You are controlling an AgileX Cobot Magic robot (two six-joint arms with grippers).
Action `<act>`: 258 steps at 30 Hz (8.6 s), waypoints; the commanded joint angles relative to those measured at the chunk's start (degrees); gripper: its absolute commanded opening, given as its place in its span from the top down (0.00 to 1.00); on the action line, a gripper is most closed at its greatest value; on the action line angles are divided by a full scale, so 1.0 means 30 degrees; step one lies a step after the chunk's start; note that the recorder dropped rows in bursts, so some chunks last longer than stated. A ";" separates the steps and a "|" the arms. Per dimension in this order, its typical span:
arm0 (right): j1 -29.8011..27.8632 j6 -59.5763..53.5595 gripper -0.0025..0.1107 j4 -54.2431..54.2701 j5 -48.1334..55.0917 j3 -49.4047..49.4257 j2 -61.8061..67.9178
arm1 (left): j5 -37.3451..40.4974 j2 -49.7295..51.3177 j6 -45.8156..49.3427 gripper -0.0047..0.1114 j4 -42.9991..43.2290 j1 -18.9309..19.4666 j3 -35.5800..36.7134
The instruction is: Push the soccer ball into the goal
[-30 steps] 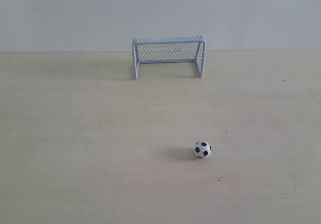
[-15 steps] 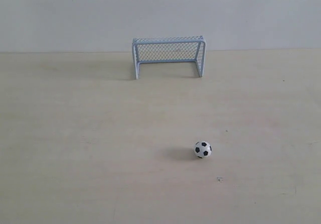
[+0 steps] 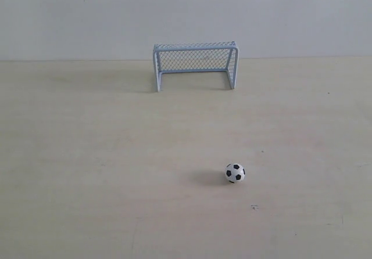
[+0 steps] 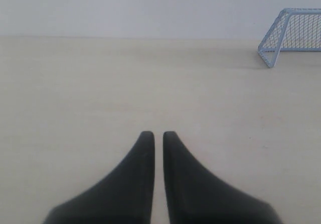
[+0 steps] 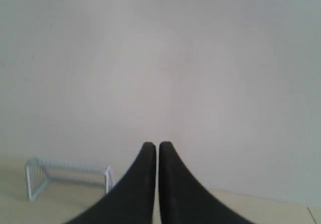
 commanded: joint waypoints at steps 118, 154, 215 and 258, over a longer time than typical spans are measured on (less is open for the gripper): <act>0.9523 -1.5291 0.98 -0.4631 -0.3996 -0.7129 2.4494 | 0.0026 -0.0042 -0.0102 0.91 -0.0021 0.0037 -0.0065; 0.9566 -0.3804 0.98 -0.2466 0.5338 0.2499 0.7833 | 0.0026 -0.0042 -0.0102 0.91 -0.0021 0.0037 -0.0065; 0.6531 -0.0916 0.98 -0.1030 0.5225 0.3765 0.0054 | 0.0028 -0.0042 -0.0102 0.91 -0.0021 0.0037 -0.0065; 0.1692 0.1394 0.98 -0.1005 0.0271 0.8909 -1.0316 | 0.0025 -0.0042 -0.0102 0.91 -0.0021 0.0037 -0.0065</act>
